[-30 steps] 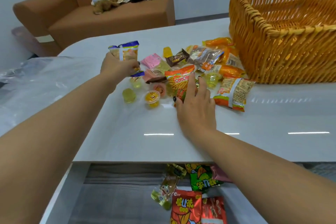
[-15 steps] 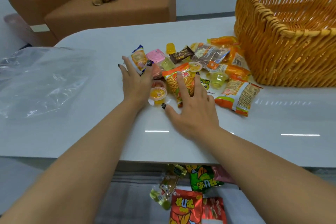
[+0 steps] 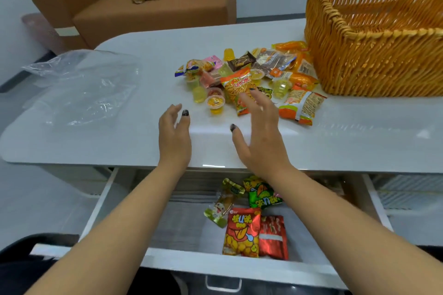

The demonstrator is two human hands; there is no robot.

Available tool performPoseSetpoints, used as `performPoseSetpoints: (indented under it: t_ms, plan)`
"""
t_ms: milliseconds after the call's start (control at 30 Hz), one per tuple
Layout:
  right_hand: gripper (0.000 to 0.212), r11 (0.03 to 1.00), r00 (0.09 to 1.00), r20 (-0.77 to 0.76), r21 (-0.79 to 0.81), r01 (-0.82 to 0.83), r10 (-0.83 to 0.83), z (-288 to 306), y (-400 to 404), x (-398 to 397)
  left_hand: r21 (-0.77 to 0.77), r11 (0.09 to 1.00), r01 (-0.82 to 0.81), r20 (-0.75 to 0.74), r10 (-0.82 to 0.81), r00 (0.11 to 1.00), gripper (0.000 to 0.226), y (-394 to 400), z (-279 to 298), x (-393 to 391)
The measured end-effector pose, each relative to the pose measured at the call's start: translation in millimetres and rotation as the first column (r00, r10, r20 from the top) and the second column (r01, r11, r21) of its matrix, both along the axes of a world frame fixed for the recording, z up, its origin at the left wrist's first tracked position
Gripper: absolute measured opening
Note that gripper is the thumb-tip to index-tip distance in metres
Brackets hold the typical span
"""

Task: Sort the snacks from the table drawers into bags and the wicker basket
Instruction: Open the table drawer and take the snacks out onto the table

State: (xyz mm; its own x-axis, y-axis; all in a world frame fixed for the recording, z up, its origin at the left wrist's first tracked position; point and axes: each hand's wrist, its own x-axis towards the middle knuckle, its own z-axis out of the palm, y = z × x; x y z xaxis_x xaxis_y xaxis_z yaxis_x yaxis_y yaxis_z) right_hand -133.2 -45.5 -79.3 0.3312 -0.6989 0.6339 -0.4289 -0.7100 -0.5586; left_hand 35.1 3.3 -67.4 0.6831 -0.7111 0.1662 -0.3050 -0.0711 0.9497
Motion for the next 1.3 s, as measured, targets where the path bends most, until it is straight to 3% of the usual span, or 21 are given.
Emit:
performPoseSetpoints:
  t_ms: [67,133,233,300,367,433,500,600,700,833,1033,1133,1300]
  plan:
    - [0.049,0.997,0.995,0.085,0.051,-0.052,0.048,-15.0,35.3,-24.8,-0.051,0.999,0.018,0.094,-0.013,0.995,0.025,33.8,-5.9,-13.7]
    - [0.043,0.994,0.994,0.023,-0.028,-0.102,0.102,-28.7,62.8,-47.9,-0.114,0.987,0.116,0.281,-0.08,0.956,0.019,70.4,-18.4,-27.4]
    - [0.023,0.984,0.987,-0.039,-0.076,-0.159,0.157,-42.2,75.7,-57.8,-0.053,0.955,0.292,0.449,-0.238,0.861,0.018,100.5,-41.0,-39.4]
    - [0.014,0.962,0.943,-0.196,0.025,-0.271,0.27,-47.3,86.9,-55.8,-0.004,0.942,0.336,0.456,-0.297,0.839,0.017,105.8,-46.9,-45.3]
    - [0.017,0.933,0.812,-0.461,0.222,-0.285,0.358,-59.6,99.0,-52.8,0.101,0.919,0.38,0.41,-0.387,0.826,0.019,110.2,-53.0,-49.6]
    - [0.026,0.885,0.652,-0.629,0.442,-0.149,0.423,-69.7,104.8,-53.5,0.275,0.865,0.419,0.295,-0.491,0.819,0.032,116.5,-62.3,-49.9]
    - [0.042,0.837,0.554,-0.694,0.547,-0.01,0.459,-72.6,101.8,-54.9,0.431,0.796,0.424,0.172,-0.534,0.828,0.039,118.2,-69.7,-47.0]
    - [0.059,0.786,0.593,-0.67,0.61,0.099,0.445,-79.9,96.2,-56.4,0.557,0.744,0.37,0.096,-0.5,0.861,0.035,108.6,-80.7,-41.1]
    - [0.062,0.72,0.65,-0.635,0.667,0.19,0.417,-87.8,92.0,-54.8,0.644,0.673,0.364,0.033,-0.5,0.865,0.047,95.7,-92.2,-39.4]
    - [0.02,0.696,0.704,-0.579,0.698,0.169,0.41,-80.8,90.5,-61.2,0.713,0.595,0.37,-0.024,-0.506,0.862,0.059,83.4,-101.2,-42.2]
    - [0.02,0.824,0.598,-0.687,0.562,0.075,0.414,-10.2,77.1,-117.9,0.825,0.426,0.371,-0.012,-0.643,0.766,0.02,87.1,-107.5,-49.2]
    - [0.018,0.843,0.58,-0.713,0.532,0.081,0.393,16.2,65.5,-149.6,0.795,0.449,0.408,-0.031,-0.642,0.766,0.018,88.1,-108.6,-52.0]
    - [0.015,0.79,0.746,-0.544,0.612,0.04,0.384,38.5,51.8,-154.4,0.577,0.654,0.49,-0.168,-0.492,0.854,0.022,87.6,-83.2,-63.0]
